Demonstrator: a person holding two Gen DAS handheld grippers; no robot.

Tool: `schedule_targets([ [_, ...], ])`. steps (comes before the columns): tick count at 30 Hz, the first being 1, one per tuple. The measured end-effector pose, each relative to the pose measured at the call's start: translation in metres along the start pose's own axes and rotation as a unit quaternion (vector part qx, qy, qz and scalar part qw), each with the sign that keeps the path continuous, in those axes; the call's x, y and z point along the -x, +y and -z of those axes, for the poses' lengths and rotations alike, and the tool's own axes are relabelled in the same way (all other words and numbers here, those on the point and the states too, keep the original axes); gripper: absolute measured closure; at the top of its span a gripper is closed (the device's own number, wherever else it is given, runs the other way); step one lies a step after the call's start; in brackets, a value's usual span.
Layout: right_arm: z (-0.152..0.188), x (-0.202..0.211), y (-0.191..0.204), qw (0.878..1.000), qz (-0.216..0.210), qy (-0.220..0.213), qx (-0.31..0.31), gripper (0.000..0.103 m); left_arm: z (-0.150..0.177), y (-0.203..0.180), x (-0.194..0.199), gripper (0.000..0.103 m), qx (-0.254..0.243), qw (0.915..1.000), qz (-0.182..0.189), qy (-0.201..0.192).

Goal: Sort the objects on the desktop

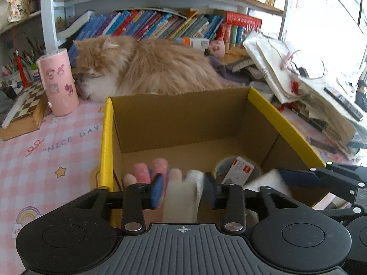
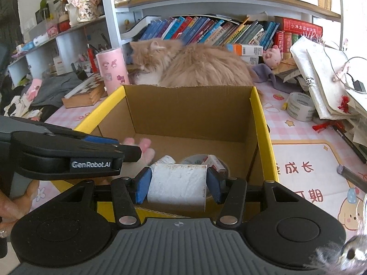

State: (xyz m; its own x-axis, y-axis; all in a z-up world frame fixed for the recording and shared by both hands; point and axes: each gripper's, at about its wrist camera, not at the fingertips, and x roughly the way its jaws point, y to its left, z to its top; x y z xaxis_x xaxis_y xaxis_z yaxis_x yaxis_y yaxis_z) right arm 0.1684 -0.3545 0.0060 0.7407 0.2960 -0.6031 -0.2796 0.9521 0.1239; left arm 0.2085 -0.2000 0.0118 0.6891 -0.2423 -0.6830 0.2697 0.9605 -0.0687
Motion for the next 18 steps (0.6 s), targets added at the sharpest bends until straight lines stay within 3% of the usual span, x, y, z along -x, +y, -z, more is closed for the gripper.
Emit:
schedule_targets([
  [3, -0.001, 0.004, 0.001, 1.000, 0.000, -0.009, 0.002, 0.053, -0.002, 0.000, 0.009, 0.037, 0.006, 0.9998, -0.007, -0.020],
  [12, -0.003, 0.019, 0.009, 1.000, 0.001, -0.026, 0.003, 0.049, -0.001, 0.008, 0.042, 0.026, 0.023, 0.9976, -0.016, -0.064],
  [18, -0.003, 0.034, 0.026, 0.999, 0.001, -0.040, 0.011, 0.047, 0.002, 0.017, 0.066, 0.017, 0.027, 0.9954, -0.043, -0.081],
])
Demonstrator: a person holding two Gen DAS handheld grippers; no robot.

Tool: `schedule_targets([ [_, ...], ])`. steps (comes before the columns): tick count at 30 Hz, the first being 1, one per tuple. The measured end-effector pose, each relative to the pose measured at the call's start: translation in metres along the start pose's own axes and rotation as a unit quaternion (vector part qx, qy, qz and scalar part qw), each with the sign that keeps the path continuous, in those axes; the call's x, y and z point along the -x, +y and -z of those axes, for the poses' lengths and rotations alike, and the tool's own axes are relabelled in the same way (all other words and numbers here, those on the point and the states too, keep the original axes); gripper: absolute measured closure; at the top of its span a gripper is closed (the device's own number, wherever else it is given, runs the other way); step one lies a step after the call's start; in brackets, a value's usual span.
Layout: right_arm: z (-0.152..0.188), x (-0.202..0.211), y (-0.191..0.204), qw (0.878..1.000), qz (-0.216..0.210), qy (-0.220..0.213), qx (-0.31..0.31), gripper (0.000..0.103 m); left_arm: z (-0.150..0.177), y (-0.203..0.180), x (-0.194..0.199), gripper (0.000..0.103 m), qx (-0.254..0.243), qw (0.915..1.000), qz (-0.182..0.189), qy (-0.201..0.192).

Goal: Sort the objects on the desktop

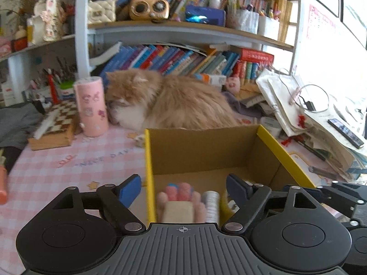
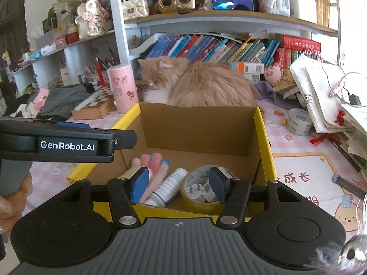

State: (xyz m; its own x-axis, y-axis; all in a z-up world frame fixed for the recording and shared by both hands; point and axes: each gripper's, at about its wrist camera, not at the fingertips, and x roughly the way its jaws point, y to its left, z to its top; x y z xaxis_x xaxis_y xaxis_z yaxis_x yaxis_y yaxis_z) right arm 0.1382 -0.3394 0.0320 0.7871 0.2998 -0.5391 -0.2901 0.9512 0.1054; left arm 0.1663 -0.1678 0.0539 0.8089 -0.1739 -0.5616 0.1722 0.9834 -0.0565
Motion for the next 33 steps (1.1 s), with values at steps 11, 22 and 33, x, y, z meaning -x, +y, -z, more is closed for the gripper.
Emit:
schedule_targets([
  [11, 0.008, 0.028, 0.045, 1.000, 0.013, -0.014, 0.016, 0.040, 0.016, 0.046, 0.044, 0.010, 0.031, 0.9985, -0.042, -0.013],
  [22, 0.036, 0.051, 0.078, 0.999, 0.049, -0.007, -0.005, 0.038, 0.047, 0.085, 0.077, 0.010, 0.047, 0.9970, -0.061, -0.007],
  [33, 0.077, 0.075, 0.110, 0.996, 0.080, 0.015, -0.030, 0.036, 0.087, 0.098, 0.105, 0.009, 0.034, 0.9968, -0.068, 0.023],
])
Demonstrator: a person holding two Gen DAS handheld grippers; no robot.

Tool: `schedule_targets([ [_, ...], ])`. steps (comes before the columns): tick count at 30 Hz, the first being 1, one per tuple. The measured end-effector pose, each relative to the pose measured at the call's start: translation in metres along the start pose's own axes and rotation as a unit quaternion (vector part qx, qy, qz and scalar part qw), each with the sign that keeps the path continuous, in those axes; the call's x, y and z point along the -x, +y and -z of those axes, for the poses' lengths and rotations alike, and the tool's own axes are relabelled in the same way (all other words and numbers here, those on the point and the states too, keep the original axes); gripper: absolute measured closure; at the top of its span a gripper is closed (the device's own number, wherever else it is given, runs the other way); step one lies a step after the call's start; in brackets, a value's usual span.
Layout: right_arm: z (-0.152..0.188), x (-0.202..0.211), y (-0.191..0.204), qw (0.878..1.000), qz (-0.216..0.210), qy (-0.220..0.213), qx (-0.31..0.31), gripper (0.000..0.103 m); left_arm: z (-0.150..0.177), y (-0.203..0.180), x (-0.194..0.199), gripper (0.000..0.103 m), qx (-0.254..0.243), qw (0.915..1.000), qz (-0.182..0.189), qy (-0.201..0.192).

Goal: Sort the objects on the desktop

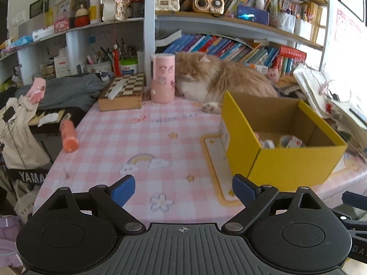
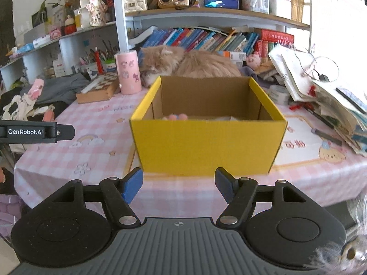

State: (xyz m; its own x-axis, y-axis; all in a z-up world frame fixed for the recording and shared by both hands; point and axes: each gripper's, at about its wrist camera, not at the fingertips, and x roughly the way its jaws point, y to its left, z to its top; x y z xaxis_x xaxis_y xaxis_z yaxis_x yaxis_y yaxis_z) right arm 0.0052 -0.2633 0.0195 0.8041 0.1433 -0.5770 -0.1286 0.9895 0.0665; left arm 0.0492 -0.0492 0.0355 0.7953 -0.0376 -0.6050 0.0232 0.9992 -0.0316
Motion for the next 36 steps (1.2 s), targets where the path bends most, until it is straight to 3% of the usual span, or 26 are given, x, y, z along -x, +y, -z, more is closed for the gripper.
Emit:
schedule_targets([
  [18, 0.041, 0.019, 0.018, 0.999, 0.028, 0.032, -0.025, 0.033, 0.038, 0.006, 0.019, 0.009, -0.029, 0.9992, 0.006, 0.025],
  [31, 0.047, 0.018, 0.019, 0.997, 0.050, 0.039, -0.034, 0.028, 0.057, 0.014, 0.025, 0.009, -0.003, 0.9991, 0.008, 0.041],
  [36, 0.050, 0.018, 0.019, 0.997, 0.056, 0.043, -0.036, 0.025, 0.068, 0.020, 0.031, 0.009, 0.008, 0.9988, -0.008, 0.047],
])
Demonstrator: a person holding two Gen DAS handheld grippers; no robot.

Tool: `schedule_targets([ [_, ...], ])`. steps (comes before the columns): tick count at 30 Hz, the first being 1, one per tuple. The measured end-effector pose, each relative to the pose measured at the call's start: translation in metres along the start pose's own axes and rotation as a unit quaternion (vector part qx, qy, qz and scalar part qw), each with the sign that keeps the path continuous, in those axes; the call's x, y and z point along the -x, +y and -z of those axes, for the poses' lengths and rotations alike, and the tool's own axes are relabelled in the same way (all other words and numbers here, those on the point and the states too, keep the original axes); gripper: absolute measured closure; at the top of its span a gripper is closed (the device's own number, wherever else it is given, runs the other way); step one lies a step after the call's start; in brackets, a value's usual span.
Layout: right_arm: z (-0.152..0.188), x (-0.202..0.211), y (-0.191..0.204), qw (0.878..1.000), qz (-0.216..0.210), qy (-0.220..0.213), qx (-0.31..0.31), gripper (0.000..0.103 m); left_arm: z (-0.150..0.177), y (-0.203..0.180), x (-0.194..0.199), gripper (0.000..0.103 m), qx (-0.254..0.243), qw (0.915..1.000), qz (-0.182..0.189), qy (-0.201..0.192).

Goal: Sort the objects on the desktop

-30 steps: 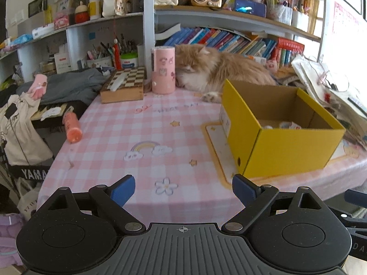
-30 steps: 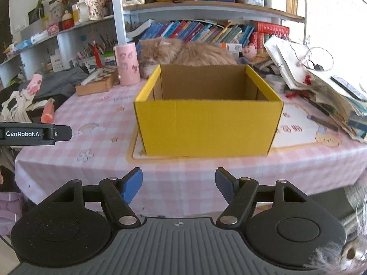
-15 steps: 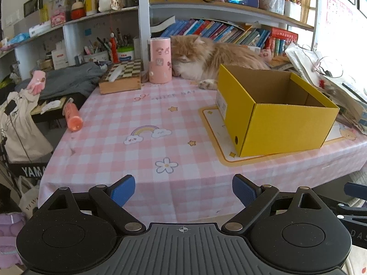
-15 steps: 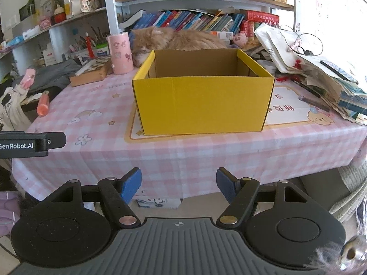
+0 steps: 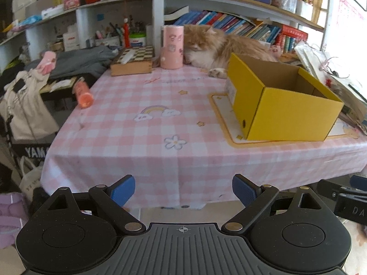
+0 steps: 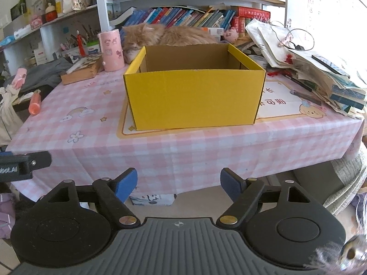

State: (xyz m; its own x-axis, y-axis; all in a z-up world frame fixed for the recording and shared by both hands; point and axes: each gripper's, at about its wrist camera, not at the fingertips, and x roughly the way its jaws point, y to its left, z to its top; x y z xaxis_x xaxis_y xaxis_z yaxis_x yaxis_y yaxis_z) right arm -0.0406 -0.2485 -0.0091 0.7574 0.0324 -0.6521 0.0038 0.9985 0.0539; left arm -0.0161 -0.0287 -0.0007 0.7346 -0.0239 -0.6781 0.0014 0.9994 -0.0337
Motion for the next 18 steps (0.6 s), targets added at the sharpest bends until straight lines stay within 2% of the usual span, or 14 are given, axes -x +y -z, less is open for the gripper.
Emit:
schedule_targets([
  [4, 0.0037, -0.0003, 0.0002, 1.000, 0.005, 0.006, 0.002, 0.018, 0.0040, 0.0036, 0.0047, 0.009, -0.002, 1.0000, -0.008, -0.002],
  [18, 0.0062, -0.0001, 0.0066, 1.000, 0.002, 0.012, 0.019, 0.018, 0.0046, 0.0051, 0.0105, 0.009, -0.001, 0.9999, -0.013, -0.008],
])
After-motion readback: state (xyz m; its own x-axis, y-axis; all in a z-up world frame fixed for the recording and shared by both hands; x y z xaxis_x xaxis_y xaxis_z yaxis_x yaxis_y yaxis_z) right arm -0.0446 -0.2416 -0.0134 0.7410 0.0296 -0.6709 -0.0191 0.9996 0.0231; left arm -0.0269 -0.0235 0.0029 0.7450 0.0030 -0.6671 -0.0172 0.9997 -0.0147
